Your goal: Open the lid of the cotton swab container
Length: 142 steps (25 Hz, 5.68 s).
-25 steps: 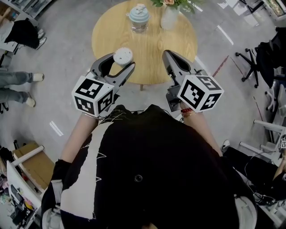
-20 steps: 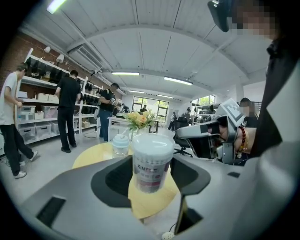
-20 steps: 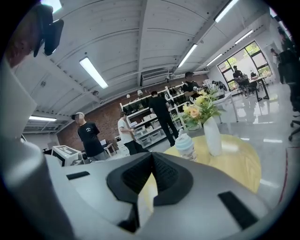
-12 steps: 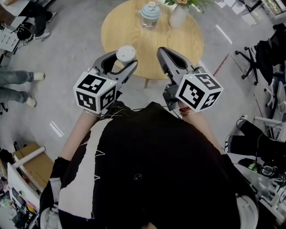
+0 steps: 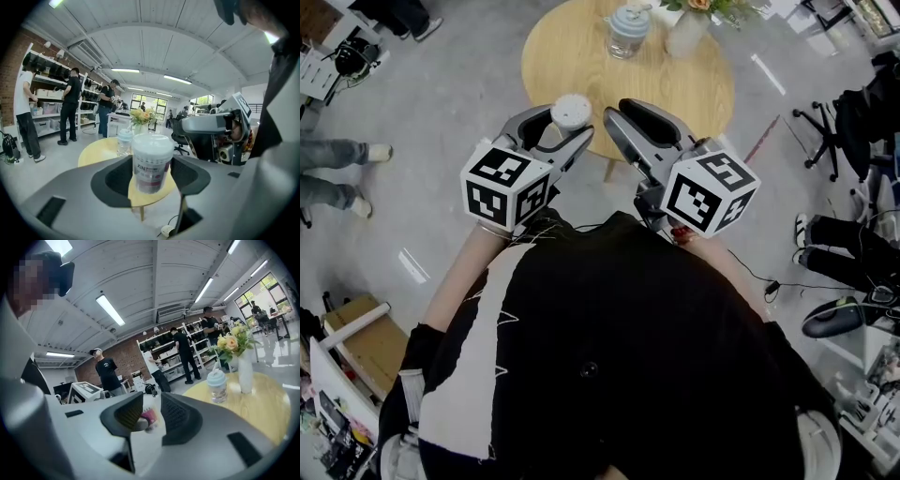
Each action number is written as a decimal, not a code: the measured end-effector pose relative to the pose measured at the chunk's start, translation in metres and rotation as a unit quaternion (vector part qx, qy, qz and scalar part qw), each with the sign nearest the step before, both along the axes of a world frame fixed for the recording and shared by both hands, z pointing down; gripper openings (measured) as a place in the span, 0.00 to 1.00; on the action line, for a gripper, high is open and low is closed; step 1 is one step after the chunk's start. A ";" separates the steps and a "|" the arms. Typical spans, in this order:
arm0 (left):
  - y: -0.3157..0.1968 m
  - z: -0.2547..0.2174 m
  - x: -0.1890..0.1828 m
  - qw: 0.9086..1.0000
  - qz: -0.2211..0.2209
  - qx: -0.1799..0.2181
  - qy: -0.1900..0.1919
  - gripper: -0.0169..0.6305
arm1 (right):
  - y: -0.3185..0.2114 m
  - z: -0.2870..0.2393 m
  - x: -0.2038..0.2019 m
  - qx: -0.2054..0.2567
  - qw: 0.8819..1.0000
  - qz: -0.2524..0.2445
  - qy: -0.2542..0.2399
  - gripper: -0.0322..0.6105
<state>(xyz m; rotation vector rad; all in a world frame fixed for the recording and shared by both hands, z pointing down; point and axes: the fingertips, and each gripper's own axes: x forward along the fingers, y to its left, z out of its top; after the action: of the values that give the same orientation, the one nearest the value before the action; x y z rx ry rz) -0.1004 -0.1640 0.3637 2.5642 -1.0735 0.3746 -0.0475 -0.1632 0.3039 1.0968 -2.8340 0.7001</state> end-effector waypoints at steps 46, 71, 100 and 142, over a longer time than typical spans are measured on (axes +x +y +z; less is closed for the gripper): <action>0.019 0.021 0.060 0.984 0.128 -0.002 -0.125 0.43 | 0.009 0.048 -0.004 -0.066 0.994 -0.028 0.087 0.46; 0.020 0.015 0.058 0.987 0.119 0.006 -0.105 0.42 | 0.007 0.038 -0.001 -0.120 0.993 -0.011 0.000 0.44; 0.028 0.021 0.053 0.985 0.144 0.019 -0.089 0.42 | 0.010 0.038 0.003 -0.176 0.979 -0.021 -0.096 0.45; 0.033 0.021 0.056 0.985 0.154 0.009 -0.080 0.42 | -0.001 0.020 0.024 -0.133 0.984 0.031 -0.116 0.39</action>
<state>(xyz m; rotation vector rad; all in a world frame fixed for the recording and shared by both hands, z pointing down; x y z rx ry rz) -0.0445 -0.1313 0.3848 2.7580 -0.7269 0.6597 -0.0234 -0.1642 0.3238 1.1271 -2.7816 1.2456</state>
